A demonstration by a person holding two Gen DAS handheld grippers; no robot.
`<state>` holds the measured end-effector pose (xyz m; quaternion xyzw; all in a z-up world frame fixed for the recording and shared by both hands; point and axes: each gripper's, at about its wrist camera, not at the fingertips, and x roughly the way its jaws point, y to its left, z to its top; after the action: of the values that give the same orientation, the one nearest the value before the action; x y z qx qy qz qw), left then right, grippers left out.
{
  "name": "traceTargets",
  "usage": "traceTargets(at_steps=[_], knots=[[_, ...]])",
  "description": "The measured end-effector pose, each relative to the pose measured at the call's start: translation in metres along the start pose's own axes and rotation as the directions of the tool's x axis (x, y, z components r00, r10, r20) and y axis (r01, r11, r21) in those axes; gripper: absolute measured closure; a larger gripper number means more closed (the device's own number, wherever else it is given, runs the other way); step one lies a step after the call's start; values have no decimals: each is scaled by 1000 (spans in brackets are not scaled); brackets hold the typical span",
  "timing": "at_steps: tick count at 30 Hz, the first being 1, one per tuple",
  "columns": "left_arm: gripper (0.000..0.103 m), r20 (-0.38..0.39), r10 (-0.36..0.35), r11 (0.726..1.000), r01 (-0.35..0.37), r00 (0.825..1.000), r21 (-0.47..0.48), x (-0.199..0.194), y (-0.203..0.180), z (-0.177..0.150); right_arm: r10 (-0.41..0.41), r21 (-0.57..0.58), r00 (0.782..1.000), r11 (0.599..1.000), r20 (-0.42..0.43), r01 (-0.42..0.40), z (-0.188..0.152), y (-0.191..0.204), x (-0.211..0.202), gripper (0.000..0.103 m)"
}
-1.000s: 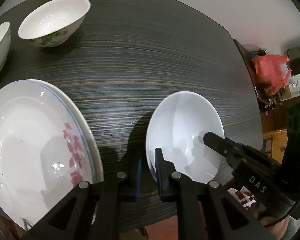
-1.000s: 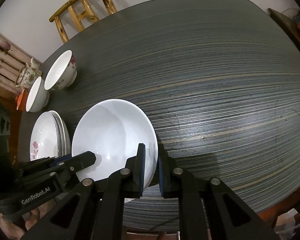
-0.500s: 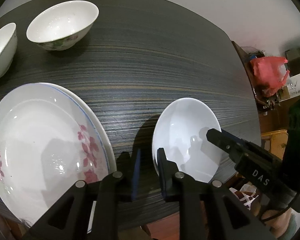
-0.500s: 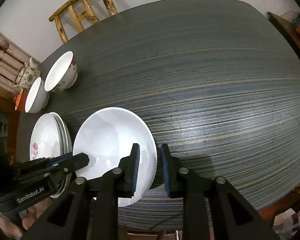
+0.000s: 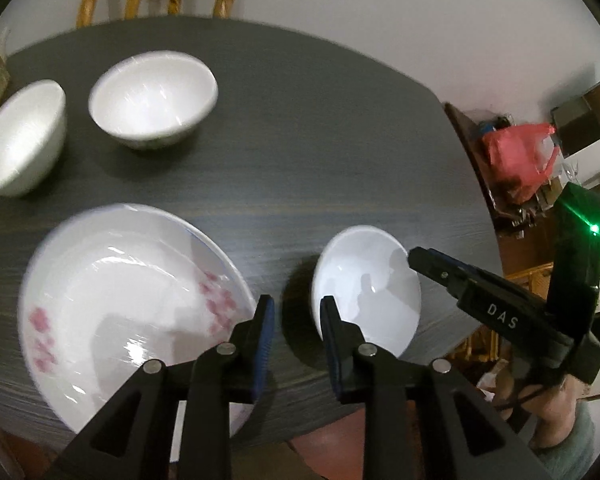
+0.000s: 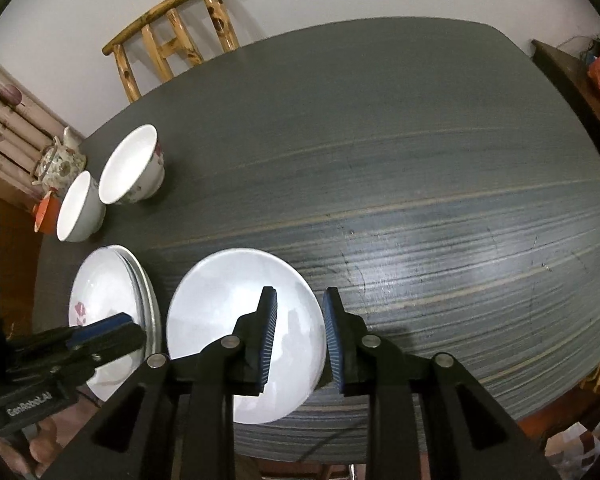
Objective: Organize plates and bowls
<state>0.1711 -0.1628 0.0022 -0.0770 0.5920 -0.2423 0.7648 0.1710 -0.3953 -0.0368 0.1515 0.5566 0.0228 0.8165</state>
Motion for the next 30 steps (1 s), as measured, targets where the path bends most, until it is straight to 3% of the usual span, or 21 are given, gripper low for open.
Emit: traceTargets(at_steps=[8,16,23,30], knots=[[79,75,48,993,-39,996,-116,-37,57,24,27,-71,999,997,31,-25,22,31,-11,80],[79,86,91,972,-69,992,-224,-36,115,55,98,-144,995,985,-2,-97,49,84,6,80],[79,88,-23,947,49,996,-316,-22,142,81,116,-180,993,976,-24,-118,84,127,39,80],[79,85,-45,921,75,995,-382,-7,159,100,124,-166,990,977,-62,-133,111,148,76,80]])
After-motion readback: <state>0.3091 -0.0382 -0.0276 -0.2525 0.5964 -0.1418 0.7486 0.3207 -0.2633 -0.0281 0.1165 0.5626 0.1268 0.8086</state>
